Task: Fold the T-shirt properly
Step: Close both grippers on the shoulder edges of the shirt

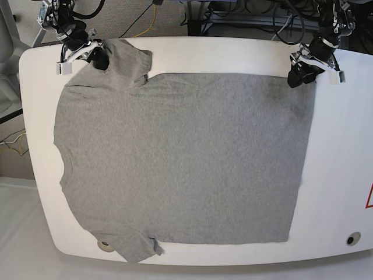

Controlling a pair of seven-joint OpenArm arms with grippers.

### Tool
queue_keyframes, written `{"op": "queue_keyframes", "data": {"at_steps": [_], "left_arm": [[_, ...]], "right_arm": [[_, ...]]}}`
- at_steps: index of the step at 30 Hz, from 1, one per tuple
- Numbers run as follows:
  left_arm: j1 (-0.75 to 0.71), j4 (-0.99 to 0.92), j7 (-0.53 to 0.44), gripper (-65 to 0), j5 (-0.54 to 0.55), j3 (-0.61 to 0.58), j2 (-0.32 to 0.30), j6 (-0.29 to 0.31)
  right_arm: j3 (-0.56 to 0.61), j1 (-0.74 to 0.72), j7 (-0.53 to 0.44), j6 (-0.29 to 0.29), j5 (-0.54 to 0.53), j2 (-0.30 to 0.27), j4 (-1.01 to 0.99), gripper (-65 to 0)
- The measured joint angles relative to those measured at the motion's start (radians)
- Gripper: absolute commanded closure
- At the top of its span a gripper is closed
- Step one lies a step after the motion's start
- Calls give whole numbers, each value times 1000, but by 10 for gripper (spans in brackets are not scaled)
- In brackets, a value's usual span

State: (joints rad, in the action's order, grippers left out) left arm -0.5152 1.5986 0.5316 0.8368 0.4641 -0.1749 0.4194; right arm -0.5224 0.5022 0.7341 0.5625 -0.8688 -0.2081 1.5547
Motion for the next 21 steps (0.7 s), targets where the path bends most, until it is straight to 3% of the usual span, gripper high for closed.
{"op": "queue_keyframes", "data": {"at_steps": [10,21], "left_arm": [[0,11,27,-328,-14,-3,-3,9],[7,-40,53,-362,56,38,-27,8]], "right_arm": [[0,0,-1,0,0,0,0,-1],[3,1,-1,0,0,-2,-1,0]]}}
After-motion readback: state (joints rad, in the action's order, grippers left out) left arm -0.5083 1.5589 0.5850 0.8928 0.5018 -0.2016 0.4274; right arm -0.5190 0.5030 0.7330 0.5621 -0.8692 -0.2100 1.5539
